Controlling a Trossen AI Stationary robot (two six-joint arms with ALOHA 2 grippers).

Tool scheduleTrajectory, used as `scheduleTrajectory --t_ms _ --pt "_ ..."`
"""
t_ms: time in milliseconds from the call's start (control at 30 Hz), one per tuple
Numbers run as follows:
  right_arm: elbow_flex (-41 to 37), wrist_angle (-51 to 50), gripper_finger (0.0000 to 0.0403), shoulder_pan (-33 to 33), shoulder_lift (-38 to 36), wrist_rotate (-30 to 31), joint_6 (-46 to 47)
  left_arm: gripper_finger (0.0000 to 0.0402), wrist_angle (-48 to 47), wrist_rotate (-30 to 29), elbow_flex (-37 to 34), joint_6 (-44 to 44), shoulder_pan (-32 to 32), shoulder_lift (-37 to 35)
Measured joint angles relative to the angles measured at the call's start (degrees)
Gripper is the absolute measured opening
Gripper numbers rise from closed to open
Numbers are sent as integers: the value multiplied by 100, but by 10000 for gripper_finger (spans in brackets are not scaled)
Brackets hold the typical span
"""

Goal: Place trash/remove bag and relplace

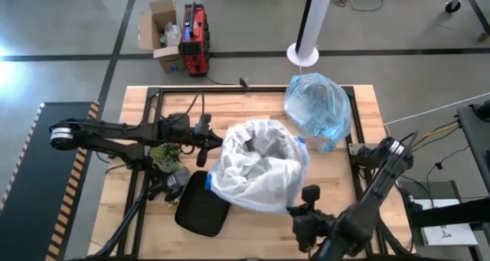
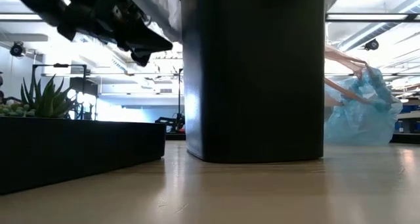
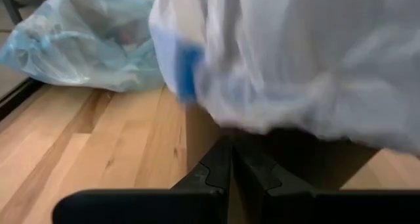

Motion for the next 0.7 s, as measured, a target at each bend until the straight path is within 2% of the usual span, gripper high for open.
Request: scheduleTrajectory --t_ms 200,333,467,633,700 --pt "-11 -479 2 -2 156 1 1037 0 1302 -72 -600 -264 -9 149" --pt "-189 -1008 26 -93 183 -11 1964 0 1914 -147 -729 -295 -9 300" --pt "-466 -1028 73 -134 172 -62 2461 0 2265 -391 -737 -293 -11 570" --pt "-766 -1118 151 -239 172 -700 2886 1 2328 -1248 -736 -101 -11 870" --pt "-774 -1151 180 -239 165 -761 2899 8 2284 -1373 -727 78 -9 877"
